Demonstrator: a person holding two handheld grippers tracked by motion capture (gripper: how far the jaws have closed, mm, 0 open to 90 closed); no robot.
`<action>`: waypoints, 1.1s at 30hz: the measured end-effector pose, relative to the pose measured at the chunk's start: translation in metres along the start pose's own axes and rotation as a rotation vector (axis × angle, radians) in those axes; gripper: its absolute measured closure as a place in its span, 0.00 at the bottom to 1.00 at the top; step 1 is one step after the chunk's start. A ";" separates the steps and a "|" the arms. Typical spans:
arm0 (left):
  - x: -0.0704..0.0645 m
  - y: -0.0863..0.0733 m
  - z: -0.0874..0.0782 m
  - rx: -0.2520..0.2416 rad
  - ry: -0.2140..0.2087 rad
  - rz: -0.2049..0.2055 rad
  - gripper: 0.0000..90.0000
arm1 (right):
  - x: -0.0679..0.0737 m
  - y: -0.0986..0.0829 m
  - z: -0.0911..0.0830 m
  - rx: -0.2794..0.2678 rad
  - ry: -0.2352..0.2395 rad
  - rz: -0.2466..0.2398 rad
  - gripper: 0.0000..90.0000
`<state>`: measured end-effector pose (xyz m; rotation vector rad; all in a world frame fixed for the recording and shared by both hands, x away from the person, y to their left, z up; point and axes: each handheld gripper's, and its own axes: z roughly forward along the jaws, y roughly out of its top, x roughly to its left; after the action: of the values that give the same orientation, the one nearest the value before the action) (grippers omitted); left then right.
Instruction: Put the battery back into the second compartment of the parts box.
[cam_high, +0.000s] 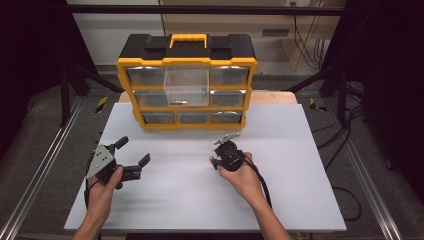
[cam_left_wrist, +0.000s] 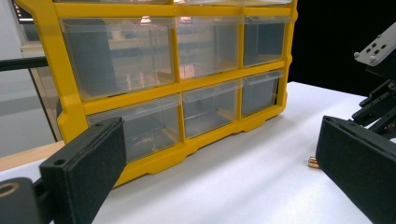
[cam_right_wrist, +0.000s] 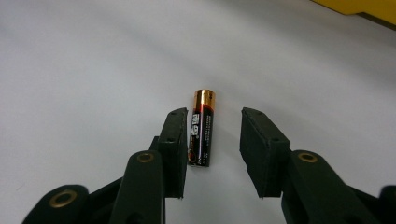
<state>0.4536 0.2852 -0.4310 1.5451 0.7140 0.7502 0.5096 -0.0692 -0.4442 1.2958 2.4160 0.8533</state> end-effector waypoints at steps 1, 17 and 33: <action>0.000 0.000 0.000 0.002 -0.001 0.003 0.02 | 0.000 0.000 0.000 0.001 0.001 0.000 0.70; 0.000 0.000 0.000 0.001 -0.003 0.004 0.02 | 0.003 -0.001 0.006 0.018 0.003 0.005 0.73; -0.001 0.000 0.000 0.000 -0.006 0.003 0.02 | 0.007 -0.002 0.014 0.043 -0.007 0.002 0.76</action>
<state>0.4534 0.2845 -0.4307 1.5477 0.7070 0.7474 0.5112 -0.0593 -0.4559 1.3144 2.4409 0.7998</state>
